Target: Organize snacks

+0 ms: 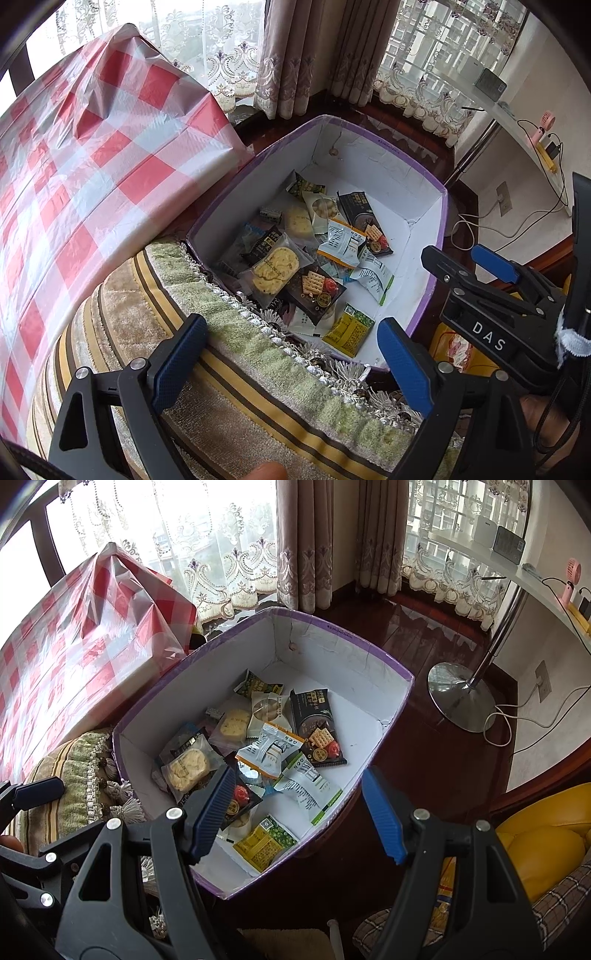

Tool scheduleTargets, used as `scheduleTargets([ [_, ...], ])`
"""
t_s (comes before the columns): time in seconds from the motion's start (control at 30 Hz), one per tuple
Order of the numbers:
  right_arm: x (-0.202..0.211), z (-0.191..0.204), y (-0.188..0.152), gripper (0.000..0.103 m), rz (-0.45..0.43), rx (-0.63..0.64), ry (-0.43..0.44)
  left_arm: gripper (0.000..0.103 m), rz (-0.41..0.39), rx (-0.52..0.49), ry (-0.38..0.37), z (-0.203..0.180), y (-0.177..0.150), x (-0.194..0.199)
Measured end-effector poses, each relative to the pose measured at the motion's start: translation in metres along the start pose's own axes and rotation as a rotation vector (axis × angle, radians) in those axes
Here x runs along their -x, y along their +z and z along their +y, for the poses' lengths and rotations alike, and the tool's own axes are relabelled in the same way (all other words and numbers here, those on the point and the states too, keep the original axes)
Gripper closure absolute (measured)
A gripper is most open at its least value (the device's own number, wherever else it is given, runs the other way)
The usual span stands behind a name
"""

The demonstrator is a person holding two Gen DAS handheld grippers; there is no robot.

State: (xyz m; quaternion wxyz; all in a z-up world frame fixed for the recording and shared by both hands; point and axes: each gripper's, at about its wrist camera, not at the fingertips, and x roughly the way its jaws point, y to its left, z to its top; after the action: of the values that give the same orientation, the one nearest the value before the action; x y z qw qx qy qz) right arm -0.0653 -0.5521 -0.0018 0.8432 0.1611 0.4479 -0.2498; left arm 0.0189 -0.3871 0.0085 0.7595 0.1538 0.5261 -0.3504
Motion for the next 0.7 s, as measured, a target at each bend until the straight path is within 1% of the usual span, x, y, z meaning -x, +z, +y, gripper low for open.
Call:
scheduleTargets([
  [0.7,-0.0011,0.0003,-0.0011,0.029,0.004,-0.004,0.002,0.009,0.0,0.0,-0.001,-0.0003,-0.0003,-0.0002],
])
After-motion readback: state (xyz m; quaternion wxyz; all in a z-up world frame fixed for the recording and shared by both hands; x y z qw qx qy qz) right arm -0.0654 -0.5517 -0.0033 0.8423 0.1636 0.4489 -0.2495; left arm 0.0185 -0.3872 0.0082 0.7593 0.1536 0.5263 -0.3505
